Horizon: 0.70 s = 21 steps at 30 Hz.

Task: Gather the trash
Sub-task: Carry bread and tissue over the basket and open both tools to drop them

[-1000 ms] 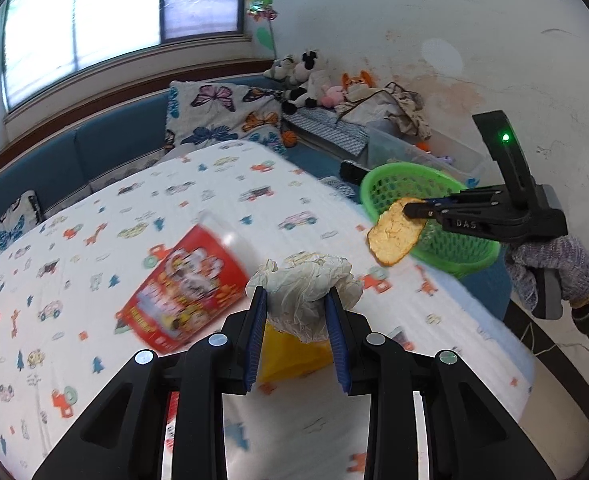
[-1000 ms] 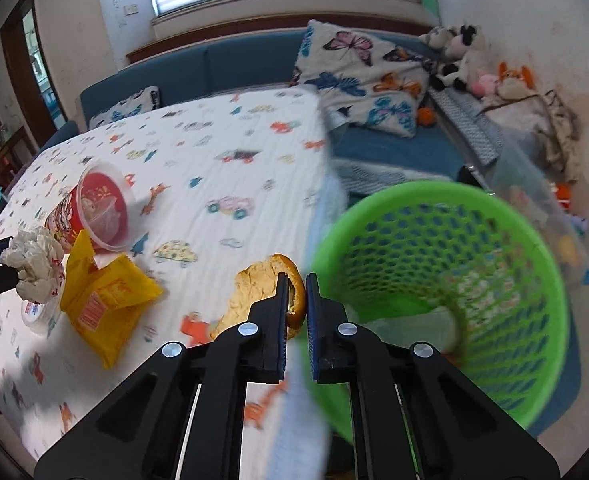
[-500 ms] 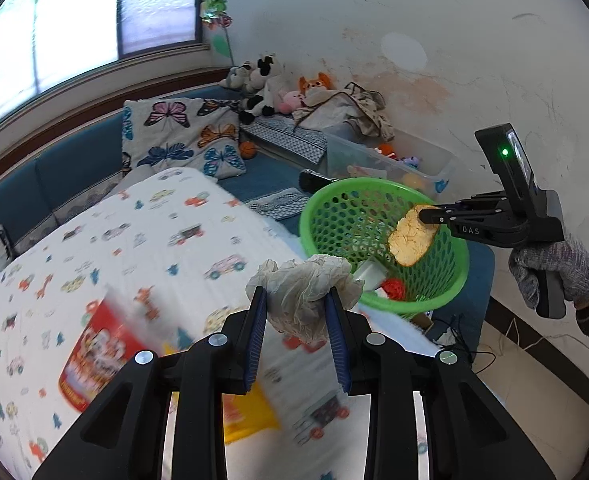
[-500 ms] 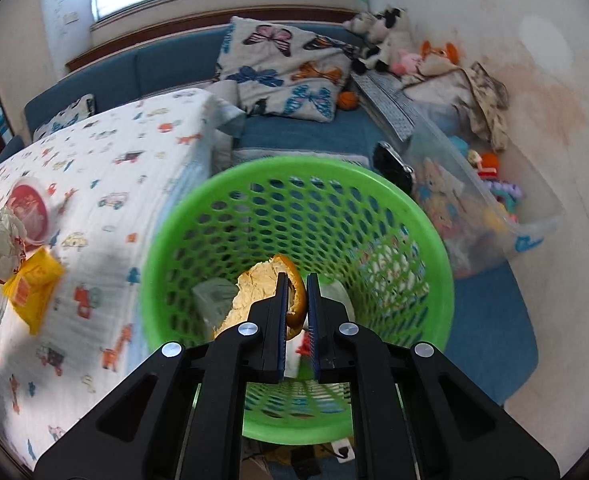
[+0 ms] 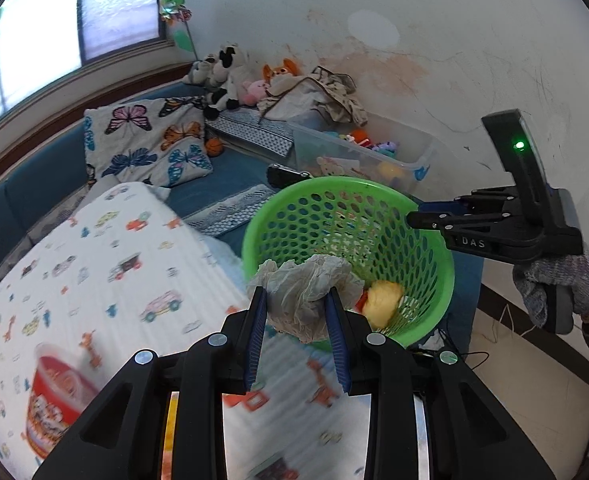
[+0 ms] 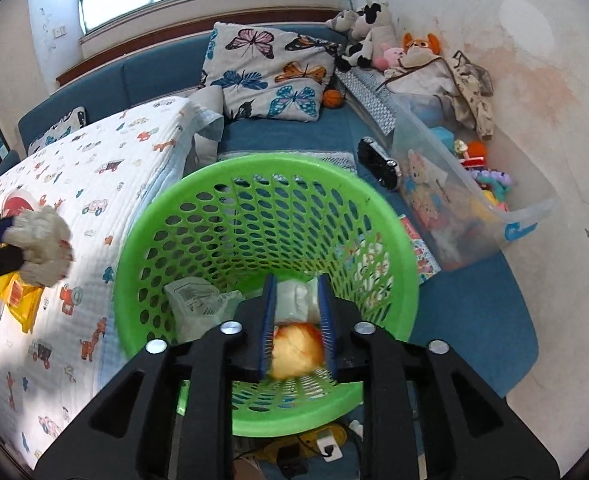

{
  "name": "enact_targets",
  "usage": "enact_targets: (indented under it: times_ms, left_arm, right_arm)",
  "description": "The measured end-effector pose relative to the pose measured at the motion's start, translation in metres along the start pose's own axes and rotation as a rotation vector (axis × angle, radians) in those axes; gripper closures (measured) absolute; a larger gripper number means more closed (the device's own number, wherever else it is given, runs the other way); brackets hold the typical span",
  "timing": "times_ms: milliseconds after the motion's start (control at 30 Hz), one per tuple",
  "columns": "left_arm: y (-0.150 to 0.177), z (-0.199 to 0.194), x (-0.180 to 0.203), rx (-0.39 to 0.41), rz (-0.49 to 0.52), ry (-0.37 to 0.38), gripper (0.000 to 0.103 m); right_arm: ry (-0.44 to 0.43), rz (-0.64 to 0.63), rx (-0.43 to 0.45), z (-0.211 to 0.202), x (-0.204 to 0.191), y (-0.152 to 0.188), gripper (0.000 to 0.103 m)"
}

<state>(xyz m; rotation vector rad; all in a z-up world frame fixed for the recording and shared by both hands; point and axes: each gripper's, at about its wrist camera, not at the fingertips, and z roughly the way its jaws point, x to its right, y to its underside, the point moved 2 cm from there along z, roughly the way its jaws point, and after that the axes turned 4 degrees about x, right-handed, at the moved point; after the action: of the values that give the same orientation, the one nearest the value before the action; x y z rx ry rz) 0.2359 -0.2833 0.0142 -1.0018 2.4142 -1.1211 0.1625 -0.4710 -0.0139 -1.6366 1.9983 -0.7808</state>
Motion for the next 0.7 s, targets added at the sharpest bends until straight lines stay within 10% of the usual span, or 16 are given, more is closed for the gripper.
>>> enact_targets:
  times_ms: [700]
  left_arm:
    - [-0.009,0.066,0.032,-0.107,-0.018,0.062,0.067]
  right_arm:
    - [0.002,0.024,0.045,-0.022,0.022,0.005,0.035]
